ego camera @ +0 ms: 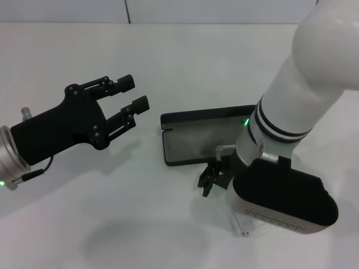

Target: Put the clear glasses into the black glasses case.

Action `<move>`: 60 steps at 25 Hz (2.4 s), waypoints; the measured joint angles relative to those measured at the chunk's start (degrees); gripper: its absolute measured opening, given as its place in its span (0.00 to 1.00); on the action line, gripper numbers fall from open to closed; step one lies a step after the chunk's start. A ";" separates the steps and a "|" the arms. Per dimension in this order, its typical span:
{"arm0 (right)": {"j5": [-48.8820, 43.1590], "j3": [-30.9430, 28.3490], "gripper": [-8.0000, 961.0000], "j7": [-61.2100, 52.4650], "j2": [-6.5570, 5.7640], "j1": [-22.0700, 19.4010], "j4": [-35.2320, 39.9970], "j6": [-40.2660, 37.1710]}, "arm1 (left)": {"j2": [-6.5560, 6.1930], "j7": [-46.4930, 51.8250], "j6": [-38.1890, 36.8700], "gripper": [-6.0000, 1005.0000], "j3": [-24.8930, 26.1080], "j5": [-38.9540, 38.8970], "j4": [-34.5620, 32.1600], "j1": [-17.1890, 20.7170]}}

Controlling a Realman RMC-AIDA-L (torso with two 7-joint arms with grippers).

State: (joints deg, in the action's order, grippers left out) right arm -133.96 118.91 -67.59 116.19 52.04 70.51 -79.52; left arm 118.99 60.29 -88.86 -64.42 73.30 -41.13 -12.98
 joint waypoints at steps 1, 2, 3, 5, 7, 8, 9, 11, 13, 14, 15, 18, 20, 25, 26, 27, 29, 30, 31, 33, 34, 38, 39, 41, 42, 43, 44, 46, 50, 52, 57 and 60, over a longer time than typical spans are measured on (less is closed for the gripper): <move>0.01 0.14 0.72 -0.13 0.00 0.00 0.00 0.01 | -0.03 0.00 0.00 0.49 0.00 0.00 0.00 0.04; 0.01 0.25 0.71 -0.21 0.00 0.00 0.00 0.04 | -0.05 0.00 0.00 0.49 0.00 0.00 0.00 0.12; 0.00 0.41 0.71 -0.31 0.00 -0.04 -0.02 0.09 | -0.06 0.00 0.00 0.49 0.00 0.00 0.00 0.16; -0.02 0.51 0.69 -0.50 0.00 -0.11 -0.06 0.29 | -0.08 0.00 0.00 0.49 0.00 0.00 0.00 0.23; 0.02 0.51 0.68 -0.79 0.00 -0.11 -0.20 0.55 | -0.13 0.00 0.00 0.49 0.00 0.00 0.00 0.24; 0.03 0.50 0.67 -0.91 0.00 -0.08 -0.32 0.64 | -0.16 0.00 0.00 0.49 0.00 0.00 0.00 0.24; 0.04 0.51 0.66 -0.95 0.00 -0.04 -0.55 0.71 | -0.17 0.00 0.00 0.49 0.00 0.00 0.00 0.25; 0.03 0.52 0.56 -0.96 0.00 0.01 -0.89 0.73 | -0.17 0.00 0.00 0.49 0.00 0.00 0.00 0.24; 0.02 0.14 0.46 -1.04 0.00 -0.08 -0.92 0.48 | -0.17 0.00 0.00 0.49 0.00 0.00 0.00 0.25; -0.02 -0.28 0.41 -1.20 0.00 -0.19 -0.84 0.19 | -0.20 0.00 0.00 0.49 0.00 0.00 0.00 0.24; -0.03 -1.21 0.37 -1.66 0.00 -0.39 -0.50 -0.41 | -0.22 0.01 0.00 0.49 0.00 0.00 0.00 0.24; -0.36 -3.02 0.26 -2.40 0.00 -0.86 0.17 -1.79 | -0.33 0.27 0.00 0.49 0.00 0.00 0.00 0.14; -0.59 -5.45 0.19 -2.95 0.00 -1.43 1.16 -3.71 | -0.38 0.40 -0.01 0.49 0.00 -0.01 0.00 0.05; 0.86 -14.00 0.12 -3.21 0.00 -4.12 4.16 -8.67 | -0.44 0.34 -1.19 0.49 0.00 -0.01 -0.04 0.09; 1.54 -15.89 0.12 -3.21 0.00 -4.89 4.66 -9.64 | -0.46 0.30 -1.85 0.49 0.00 -0.02 -0.02 0.08; 2.56 -17.98 0.12 -3.22 -0.01 -5.81 5.05 -10.46 | -0.51 0.22 -2.66 0.49 0.00 -0.09 -0.02 0.11; 4.94 -22.54 0.12 -3.23 -0.05 -7.92 5.42 -11.42 | -0.57 0.09 -4.26 0.49 0.02 -0.23 -0.02 0.23; 6.44 -25.08 0.12 -3.24 -0.08 -9.16 5.43 -11.55 | -0.58 0.02 -5.31 0.49 0.16 -0.26 -0.03 0.28; 8.60 -28.29 0.12 -3.22 -0.10 -10.81 5.26 -11.66 | -0.57 -0.07 -6.35 0.49 0.31 -0.25 -0.02 0.31; 13.02 -34.56 0.12 -3.11 -0.20 -14.10 4.64 -11.69 | -0.47 -0.55 -7.86 0.49 0.54 -0.17 0.01 0.32; 15.75 -37.48 0.12 -3.01 -0.27 -15.71 4.22 -11.66 | -0.40 -0.99 -8.65 0.49 0.56 -0.16 0.02 0.32; 27.48 -46.61 0.12 -3.04 -0.41 -22.04 0.35 -11.55 | -0.03 -2.72 -11.02 0.50 0.53 -0.14 0.15 -0.05; 30.21 -48.28 0.12 -3.13 -0.41 -23.33 -1.10 -11.47 | 0.19 -3.28 -11.58 0.50 0.49 -0.19 0.60 -0.63; 34.32 -49.71 0.12 -3.20 -0.50 -25.06 -4.44 -11.30 | 0.29 -3.60 -11.68 0.50 0.50 -0.32 0.96 -0.90; 36.34 -50.00 0.12 -3.35 -0.55 -25.58 -6.43 -11.07 | 0.41 -4.04 -11.70 0.50 0.51 -0.60 1.50 -1.34; 37.48 -50.02 0.12 -3.71 -0.57 -25.67 -8.26 -10.65 | 0.47 -4.53 -11.73 0.50 0.47 -0.89 2.42 -2.03; 38.41 -50.12 0.12 -4.39 -0.58 -25.74 -9.88 -10.11 | 0.53 -4.89 -11.76 0.50 0.37 -1.16 3.25 -2.83; 39.71 -50.75 0.12 -6.41 -0.59 -25.55 -13.36 -9.08 | 0.55 -5.20 -12.27 0.50 0.16 -1.30 5.63 -5.43; 40.32 -52.47 0.12 -10.22 -0.94 -22.96 -21.88 -10.38 | 0.55 -5.19 -13.57 0.50 0.07 -1.16 9.48 -10.22; 40.22 -52.50 0.12 -12.64 -1.40 -21.27 -25.35 -10.94 | 0.57 -5.17 -13.72 0.50 0.02 -0.98 11.70 -12.81; 40.22 -52.59 0.12 -17.01 -1.91 -18.51 -31.44 -11.17 | 0.73 -5.39 -13.72 0.50 -0.34 -0.91 16.15 -17.02; 40.30 -52.63 0.12 -19.13 -1.92 -17.35 -33.94 -11.17 | 0.81 -6.10 -13.51 0.50 -2.16 -0.84 16.96 -18.02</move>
State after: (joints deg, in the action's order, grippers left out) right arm -93.66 66.28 -86.72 114.26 34.69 36.58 -90.69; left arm 119.80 54.19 -102.37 -66.58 72.46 -24.17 -31.01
